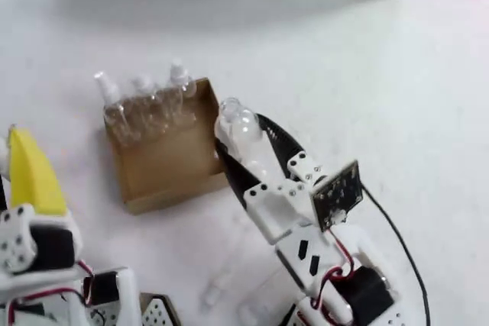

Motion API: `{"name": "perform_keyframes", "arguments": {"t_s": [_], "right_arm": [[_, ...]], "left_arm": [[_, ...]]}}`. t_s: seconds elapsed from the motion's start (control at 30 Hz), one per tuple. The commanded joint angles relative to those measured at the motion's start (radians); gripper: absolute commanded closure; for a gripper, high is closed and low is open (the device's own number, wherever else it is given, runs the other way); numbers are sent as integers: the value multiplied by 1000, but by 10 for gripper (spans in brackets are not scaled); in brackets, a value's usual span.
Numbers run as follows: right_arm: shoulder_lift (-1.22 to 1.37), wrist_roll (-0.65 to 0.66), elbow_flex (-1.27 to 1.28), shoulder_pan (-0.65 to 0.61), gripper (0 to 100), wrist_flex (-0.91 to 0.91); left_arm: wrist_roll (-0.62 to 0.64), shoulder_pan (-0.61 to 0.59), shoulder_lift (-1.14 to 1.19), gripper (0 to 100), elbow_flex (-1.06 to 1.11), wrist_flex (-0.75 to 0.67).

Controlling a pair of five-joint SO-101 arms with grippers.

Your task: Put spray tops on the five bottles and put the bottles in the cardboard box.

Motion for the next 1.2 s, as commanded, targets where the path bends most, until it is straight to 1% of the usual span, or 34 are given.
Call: {"name": "perform_keyframes", "arguments": {"t_s": [0.0, 0.13, 0.23, 0.3, 0.4, 0.53, 0.63, 0.8, 0.93, 1.07, 1.17], "right_arm": [[-113, 3, 143, -41, 979, -180], [-185, 2, 284, -97, 979, -282], [-186, -5, 350, -122, 979, -332], [-186, -72, 387, -136, 979, -357], [-185, -153, 417, -139, 979, -387], [-185, -161, 427, -139, 979, -383], [-185, -161, 465, -140, 979, -384], [-185, -161, 496, -140, 979, -384], [-185, -161, 496, -140, 979, -384], [-185, -161, 496, -140, 979, -381], [-185, -161, 496, -140, 979, -361]], "left_arm": [[109, -8, 124, 980, -46, -169], [181, -4, 213, 980, -48, -305], [230, -4, 265, 980, -48, -407], [272, -2, 291, 980, -48, -448], [342, -2, 335, 980, -91, -454], [400, 16, 409, 980, -203, -428], [400, 93, 479, 980, -293, -394], [399, 228, 588, 980, -385, -393], [396, 318, 662, 980, -387, -400], [396, 361, 722, 980, -387, -404], [396, 395, 739, 980, -351, -443]]}}
